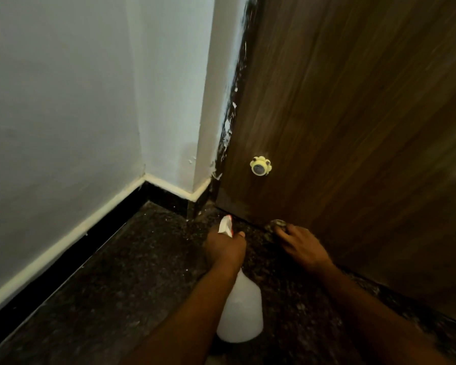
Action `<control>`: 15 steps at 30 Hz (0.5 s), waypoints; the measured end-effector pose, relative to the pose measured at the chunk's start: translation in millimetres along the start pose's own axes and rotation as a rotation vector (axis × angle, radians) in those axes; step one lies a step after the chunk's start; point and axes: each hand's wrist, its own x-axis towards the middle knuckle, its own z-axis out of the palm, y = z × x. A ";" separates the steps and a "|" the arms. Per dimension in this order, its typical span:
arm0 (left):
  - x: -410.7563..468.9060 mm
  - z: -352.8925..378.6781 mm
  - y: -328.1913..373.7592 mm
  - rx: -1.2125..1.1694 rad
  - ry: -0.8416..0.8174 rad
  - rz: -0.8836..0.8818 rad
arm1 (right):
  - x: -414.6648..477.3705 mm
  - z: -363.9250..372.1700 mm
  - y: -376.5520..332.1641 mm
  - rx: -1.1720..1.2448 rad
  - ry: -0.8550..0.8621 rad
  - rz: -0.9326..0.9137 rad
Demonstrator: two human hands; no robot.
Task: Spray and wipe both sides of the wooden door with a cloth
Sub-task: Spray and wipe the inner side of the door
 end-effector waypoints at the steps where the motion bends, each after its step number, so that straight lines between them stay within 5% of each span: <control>1: -0.5 2.9 -1.0 -0.004 -0.005 -0.002 | -17.6 4.6 11.6 -0.050 -0.006 0.015; 8: 5.4 0.9 -9.0 0.047 0.064 -0.003 | 19.6 2.9 -10.7 -0.296 0.219 -0.118; 15: 38.6 -18.0 -13.9 0.098 0.147 0.102 | 160.3 -38.5 -112.7 -0.339 0.074 -0.160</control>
